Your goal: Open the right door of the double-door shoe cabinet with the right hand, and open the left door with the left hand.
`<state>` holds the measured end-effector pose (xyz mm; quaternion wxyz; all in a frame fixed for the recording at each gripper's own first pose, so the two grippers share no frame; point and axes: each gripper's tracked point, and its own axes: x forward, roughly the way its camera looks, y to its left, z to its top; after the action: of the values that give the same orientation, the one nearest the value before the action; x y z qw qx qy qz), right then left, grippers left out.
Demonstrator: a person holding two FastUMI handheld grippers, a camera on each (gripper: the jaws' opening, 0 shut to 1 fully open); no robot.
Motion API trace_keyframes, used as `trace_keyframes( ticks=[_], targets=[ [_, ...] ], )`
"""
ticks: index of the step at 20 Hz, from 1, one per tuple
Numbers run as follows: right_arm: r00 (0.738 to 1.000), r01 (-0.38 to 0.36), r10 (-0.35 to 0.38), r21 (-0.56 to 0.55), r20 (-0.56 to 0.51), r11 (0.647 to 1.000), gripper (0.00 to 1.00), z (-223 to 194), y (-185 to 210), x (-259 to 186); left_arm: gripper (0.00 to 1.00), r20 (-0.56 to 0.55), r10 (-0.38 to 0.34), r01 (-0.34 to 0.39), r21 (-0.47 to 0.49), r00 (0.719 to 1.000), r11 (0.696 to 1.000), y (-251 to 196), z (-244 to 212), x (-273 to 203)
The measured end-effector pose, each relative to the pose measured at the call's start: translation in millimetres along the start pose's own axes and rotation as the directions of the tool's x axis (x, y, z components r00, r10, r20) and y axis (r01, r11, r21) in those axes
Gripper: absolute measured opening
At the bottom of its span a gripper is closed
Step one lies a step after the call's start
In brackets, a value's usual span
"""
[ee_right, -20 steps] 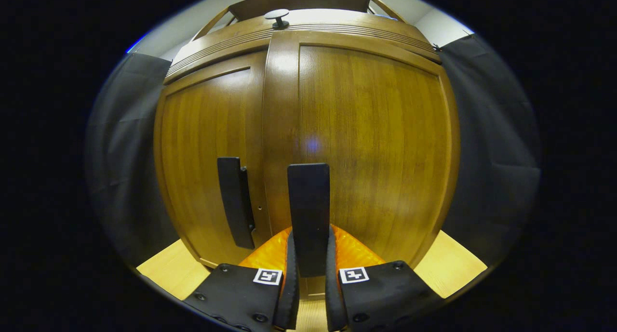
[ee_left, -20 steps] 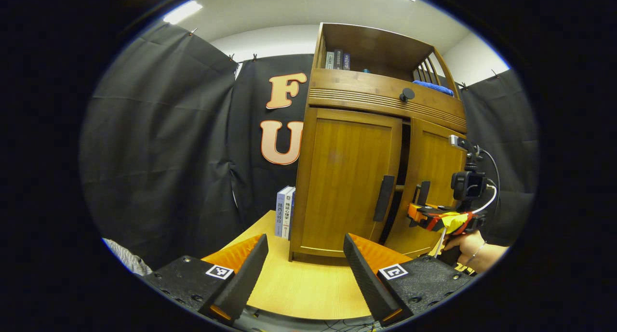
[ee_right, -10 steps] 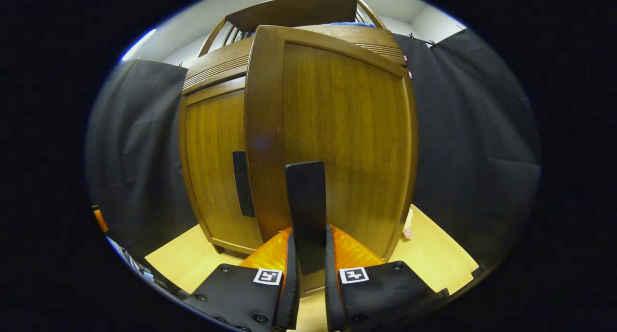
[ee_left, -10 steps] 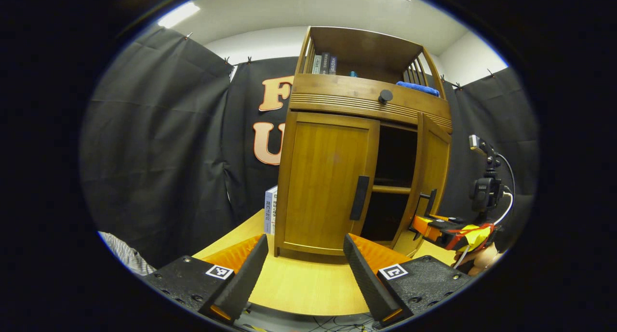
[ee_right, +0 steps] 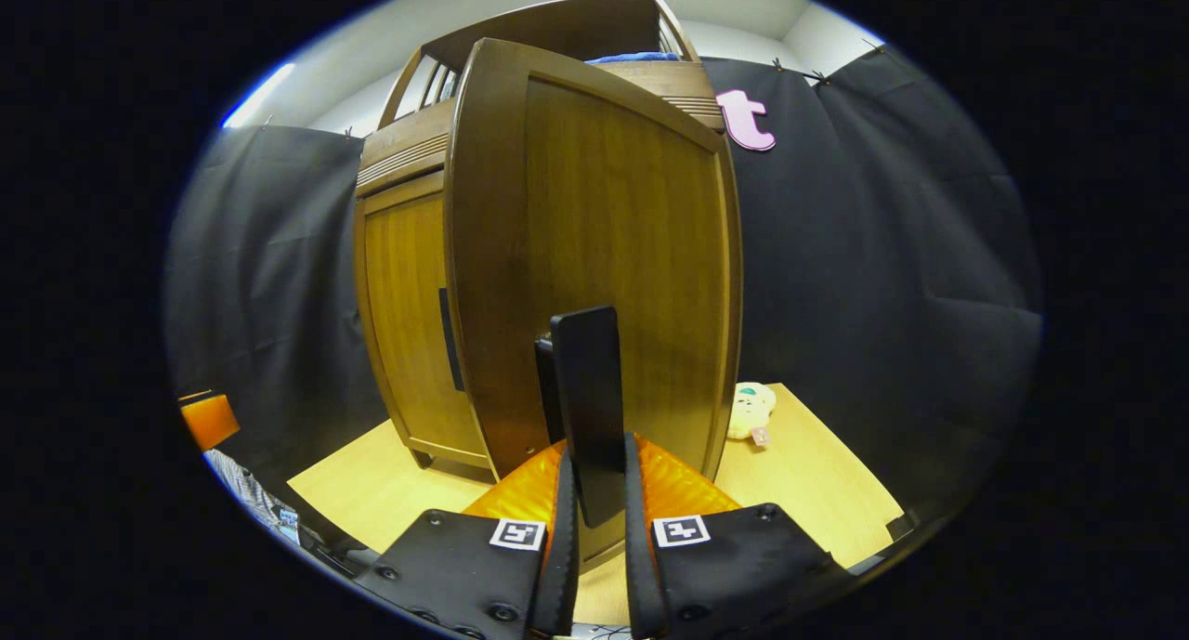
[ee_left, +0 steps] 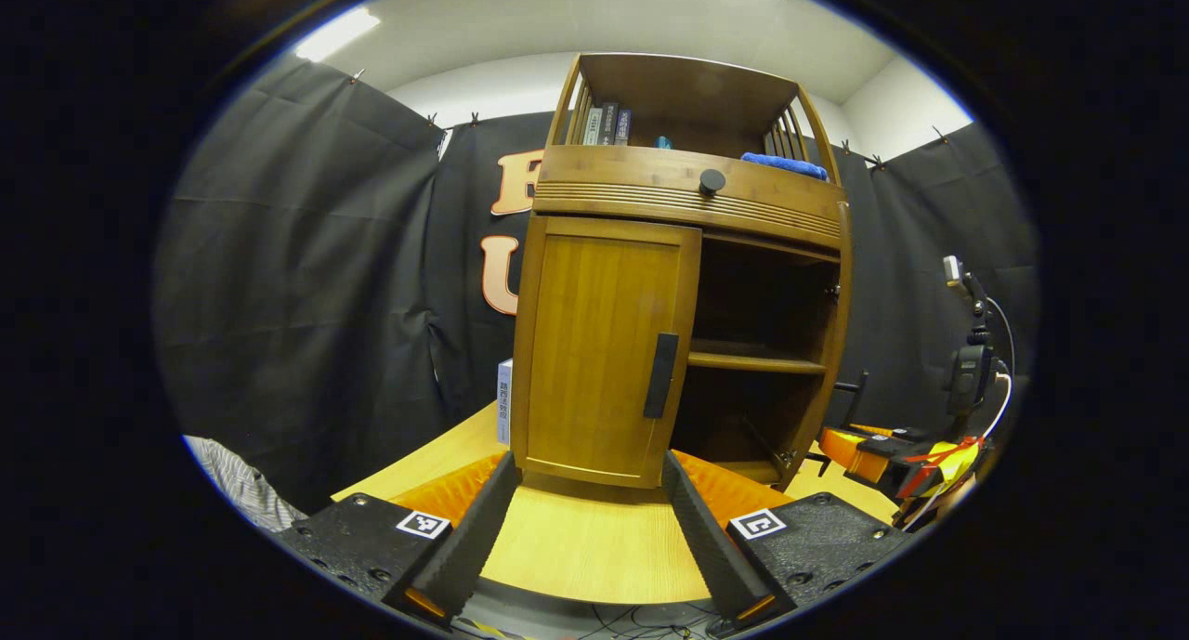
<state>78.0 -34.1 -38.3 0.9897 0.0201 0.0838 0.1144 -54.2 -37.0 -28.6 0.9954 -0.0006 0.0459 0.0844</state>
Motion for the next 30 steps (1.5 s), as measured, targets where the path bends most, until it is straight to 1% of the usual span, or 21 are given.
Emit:
trace_keyframes(
  ticks=[1,4,5,6,8,9,10,11,12,13,14,16,19,20,21,22,23,24,25,28,30],
  targets=[
    [1.0,0.008,-0.008,-0.006,0.0,1.0,0.34,0,-5,-4,0.92,-0.005,-0.009,0.009,-0.002,1.0,1.0,-7,-3,0],
    [0.999,0.032,-0.032,-0.016,-0.005,0.999,0.24,-4,-23,-15,0.95,-0.008,-0.034,0.034,-0.004,0.999,0.999,-24,-3,5],
    [0.999,0.036,-0.036,-0.012,-0.013,0.999,0.24,-6,-27,-17,0.92,-0.005,-0.04,0.04,-0.001,0.999,0.999,-28,-3,6],
    [0.999,0.038,-0.038,-0.003,-0.024,0.999,0.24,-8,-31,-19,0.95,-0.001,-0.046,0.046,0.005,0.999,0.999,-32,-1,7],
    [0.998,0.062,-0.062,0.018,-0.026,0.998,0.25,-6,-40,-28,0.92,0.002,-0.053,0.053,0.022,0.999,0.998,-38,-2,10],
    [0.996,0.077,-0.076,0.011,-0.039,0.997,0.27,-11,-49,-31,0.93,-0.001,-0.057,0.057,0.029,0.998,0.998,-41,-4,11],
    [0.996,0.081,-0.081,0.008,-0.031,0.997,0.21,-9,-53,-36,0.95,-0.002,-0.06,0.06,0.032,0.998,0.998,-43,-5,11],
    [0.996,0.084,-0.083,0.012,-0.029,0.996,0.21,-11,-59,-42,0.92,-0.004,-0.065,0.065,0.034,0.998,0.997,-45,-5,12],
    [0.994,0.104,-0.104,0.022,-0.032,0.994,0.21,-12,-67,-48,0.92,-0.005,-0.07,0.07,0.038,0.998,0.997,-48,-6,13],
    [0.993,0.119,-0.118,0.029,-0.029,0.992,0.16,-12,-74,-50,0.92,-0.004,-0.074,0.074,0.043,0.997,0.996,-49,-5,15],
    [0.991,0.129,-0.127,0.038,-0.034,0.991,0.16,-13,-81,-55,0.92,-0.001,-0.077,0.077,0.045,0.997,0.996,-51,-4,18],
    [0.991,0.135,-0.133,0.064,-0.034,0.989,0.16,-9,-89,-61,0.95,-0.003,-0.083,0.083,0.045,0.997,0.996,-54,-4,25],
    [0.987,0.16,-0.159,0.06,-0.016,0.985,0.16,-2,-104,-73,0.92,0.01,-0.093,0.093,0.048,0.996,0.995,-59,2,35],
    [0.985,0.173,-0.172,0.058,-0.015,0.983,0.22,-2,-111,-76,0.92,0.015,-0.095,0.094,0.053,0.995,0.994,-61,5,39],
    [0.982,0.186,-0.186,0.061,-0.013,0.981,0.22,-2,-117,-78,0.92,0.02,-0.099,0.098,0.057,0.995,0.994,-64,6,42],
    [0.98,0.198,-0.198,0.069,-0.012,0.978,0.16,-1,-125,-81,0.92,0.022,-0.103,0.101,0.059,0.994,0.993,-66,8,46],
    [0.978,0.208,-0.208,0.075,-0.011,0.975,0.16,-1,-131,-84,0.92,0.024,-0.106,0.104,0.06,0.994,0.993,-68,8,48],
    [0.976,0.217,-0.217,0.079,-0.01,0.973,0.22,0,-136,-86,0.92,0.029,-0.108,0.106,0.061,0.994,0.993,-69,9,50],
    [0.974,0.225,-0.225,0.081,-0.007,0.971,0.13,1,-142,-89,0.92,0.032,-0.108,0.106,0.062,0.994,0.992,-71,10,53],
    [0.965,0.261,-0.262,0.072,-0.001,0.963,0.09,0,-164,-101,0.92,0.034,-0.108,0.105,0.064,0.994,0.992,-76,10,62],
    [0.958,0.286,-0.287,0.077,0.0,0.955,0.08,2,-181,-108,0.95,0.036,-0.107,0.105,0.07,0.994,0.992,-79,11,70]
  ],
)
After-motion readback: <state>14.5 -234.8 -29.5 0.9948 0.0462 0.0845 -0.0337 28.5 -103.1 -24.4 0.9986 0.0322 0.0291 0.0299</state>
